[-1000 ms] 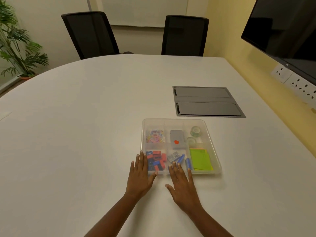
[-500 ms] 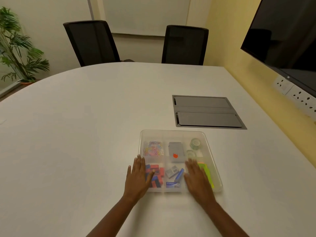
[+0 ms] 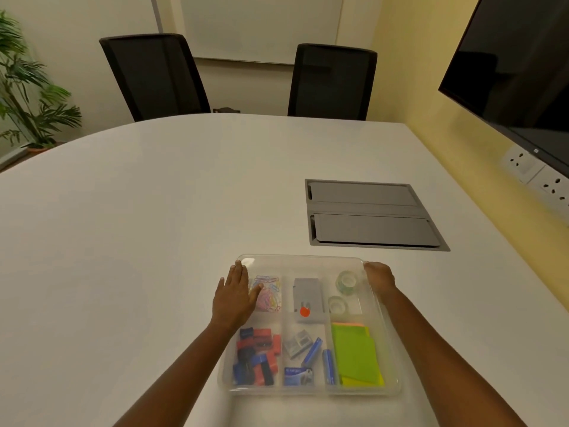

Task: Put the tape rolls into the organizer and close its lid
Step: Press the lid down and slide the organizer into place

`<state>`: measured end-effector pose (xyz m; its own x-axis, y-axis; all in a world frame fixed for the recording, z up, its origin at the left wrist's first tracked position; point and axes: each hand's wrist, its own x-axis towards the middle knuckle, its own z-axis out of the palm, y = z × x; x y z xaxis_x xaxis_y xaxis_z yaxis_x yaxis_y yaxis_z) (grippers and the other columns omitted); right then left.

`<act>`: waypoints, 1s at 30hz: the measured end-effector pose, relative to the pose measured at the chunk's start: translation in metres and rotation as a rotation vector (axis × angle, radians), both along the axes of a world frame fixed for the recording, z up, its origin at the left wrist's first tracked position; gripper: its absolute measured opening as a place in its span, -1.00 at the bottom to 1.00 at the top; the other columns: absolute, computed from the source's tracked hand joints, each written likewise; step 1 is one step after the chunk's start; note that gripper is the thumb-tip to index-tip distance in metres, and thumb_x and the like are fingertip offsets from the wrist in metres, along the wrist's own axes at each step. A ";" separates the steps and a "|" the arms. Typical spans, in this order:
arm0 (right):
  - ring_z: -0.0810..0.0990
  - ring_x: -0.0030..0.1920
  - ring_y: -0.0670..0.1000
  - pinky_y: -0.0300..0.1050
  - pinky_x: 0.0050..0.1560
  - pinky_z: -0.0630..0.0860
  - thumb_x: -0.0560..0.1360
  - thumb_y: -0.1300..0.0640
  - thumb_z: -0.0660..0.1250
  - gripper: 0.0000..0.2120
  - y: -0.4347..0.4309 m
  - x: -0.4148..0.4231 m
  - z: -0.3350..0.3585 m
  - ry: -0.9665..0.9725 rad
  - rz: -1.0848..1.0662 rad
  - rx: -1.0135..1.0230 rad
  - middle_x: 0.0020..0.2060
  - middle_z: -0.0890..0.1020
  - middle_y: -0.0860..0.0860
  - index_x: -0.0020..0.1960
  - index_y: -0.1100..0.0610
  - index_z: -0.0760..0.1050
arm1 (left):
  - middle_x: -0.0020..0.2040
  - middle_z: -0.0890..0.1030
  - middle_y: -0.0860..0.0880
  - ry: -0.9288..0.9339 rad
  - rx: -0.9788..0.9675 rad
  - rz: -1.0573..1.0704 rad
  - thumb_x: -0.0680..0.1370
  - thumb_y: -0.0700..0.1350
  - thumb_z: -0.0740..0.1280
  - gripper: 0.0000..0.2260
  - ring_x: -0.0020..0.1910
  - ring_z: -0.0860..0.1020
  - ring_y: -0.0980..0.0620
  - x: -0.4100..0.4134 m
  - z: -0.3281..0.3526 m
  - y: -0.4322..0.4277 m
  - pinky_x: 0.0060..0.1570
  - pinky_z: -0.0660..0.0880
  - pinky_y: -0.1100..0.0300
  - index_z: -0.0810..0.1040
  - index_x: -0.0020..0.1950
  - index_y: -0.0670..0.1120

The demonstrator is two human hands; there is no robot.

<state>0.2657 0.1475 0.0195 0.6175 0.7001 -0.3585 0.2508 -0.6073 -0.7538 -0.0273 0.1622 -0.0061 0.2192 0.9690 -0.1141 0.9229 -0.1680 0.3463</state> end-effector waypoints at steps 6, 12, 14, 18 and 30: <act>0.47 -0.06 0.14 0.01 0.05 0.43 0.56 0.08 0.23 -0.63 0.012 0.011 -0.010 0.135 -0.032 0.014 -0.01 0.58 0.30 0.12 0.39 0.55 | 0.55 -0.03 -0.11 -0.034 0.054 0.017 0.20 0.44 -0.53 0.02 0.52 0.00 -0.06 0.001 -0.010 -0.002 0.49 -0.01 0.05 -0.07 0.48 -0.13; 0.45 -0.18 0.11 -0.12 -0.24 0.37 0.55 0.12 0.25 -0.64 0.018 0.016 -0.010 0.168 -0.019 0.006 -0.16 0.53 0.22 0.10 0.44 0.53 | 0.55 -0.01 -0.07 -0.122 0.070 0.057 0.56 0.14 0.01 -0.43 0.52 -0.01 -0.02 0.001 -0.023 -0.001 0.48 -0.03 0.09 -0.05 0.48 -0.09; 0.44 -0.29 0.06 -0.13 -0.27 0.34 0.55 0.13 0.25 -0.64 0.021 0.019 -0.012 0.163 -0.003 -0.011 -0.28 0.51 0.15 0.10 0.44 0.53 | 0.55 -0.01 -0.06 -0.143 0.076 0.061 0.58 0.09 0.06 -0.45 0.52 -0.01 -0.02 0.002 -0.025 0.000 0.47 -0.03 0.10 -0.06 0.48 -0.08; 0.43 -0.11 0.13 -0.03 -0.04 0.36 0.55 0.11 0.24 -0.62 0.019 0.020 -0.018 0.163 -0.007 0.020 -0.14 0.50 0.20 0.12 0.44 0.52 | 0.54 0.06 -0.08 -0.337 0.047 0.126 0.59 0.04 0.08 -0.48 0.51 0.10 -0.05 0.004 -0.017 0.008 0.45 0.13 0.04 -0.01 0.48 -0.09; 0.40 0.31 0.25 0.17 0.39 0.29 0.62 -0.04 0.01 -0.54 0.006 0.015 -0.037 0.295 0.134 0.141 0.32 0.45 0.25 0.26 0.25 0.46 | 0.01 0.47 -0.18 -1.057 -0.495 0.492 0.60 -0.06 0.12 -0.71 0.02 0.41 -0.08 0.003 0.006 0.072 0.07 0.32 0.08 0.49 0.09 -0.25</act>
<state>0.2806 0.1535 -0.0173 0.4012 0.8230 -0.4022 0.0798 -0.4688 -0.8797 -0.0241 0.2339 -0.0003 0.0542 0.8777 -0.4761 0.0867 0.4708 0.8779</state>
